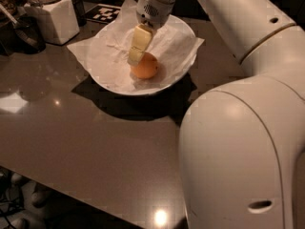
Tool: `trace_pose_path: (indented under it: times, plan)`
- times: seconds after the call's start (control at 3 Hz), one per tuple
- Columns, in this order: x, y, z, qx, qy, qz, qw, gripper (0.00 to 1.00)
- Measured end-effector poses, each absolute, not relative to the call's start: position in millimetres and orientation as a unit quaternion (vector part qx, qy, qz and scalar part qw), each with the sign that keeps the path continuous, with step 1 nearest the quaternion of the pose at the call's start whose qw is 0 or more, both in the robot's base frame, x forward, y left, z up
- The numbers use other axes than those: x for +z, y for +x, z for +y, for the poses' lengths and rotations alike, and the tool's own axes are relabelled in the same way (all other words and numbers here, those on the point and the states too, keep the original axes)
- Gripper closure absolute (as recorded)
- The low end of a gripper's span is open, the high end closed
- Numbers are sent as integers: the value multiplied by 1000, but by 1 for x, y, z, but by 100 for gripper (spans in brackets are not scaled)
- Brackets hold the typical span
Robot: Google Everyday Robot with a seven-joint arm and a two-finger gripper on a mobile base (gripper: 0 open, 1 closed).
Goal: Pick orange from white bowl
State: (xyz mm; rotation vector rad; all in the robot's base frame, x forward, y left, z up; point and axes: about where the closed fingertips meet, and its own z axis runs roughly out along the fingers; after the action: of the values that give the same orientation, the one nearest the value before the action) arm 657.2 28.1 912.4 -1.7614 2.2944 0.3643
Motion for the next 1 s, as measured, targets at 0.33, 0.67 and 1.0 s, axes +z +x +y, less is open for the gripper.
trace_pose_path:
  times: [0.33, 0.67, 1.0]
  plan:
    - [902, 658, 20, 134, -584, 793, 105, 18]
    - [892, 659, 18, 135, -579, 799, 95, 19]
    - [880, 661, 21, 133, -580, 799, 82, 19]
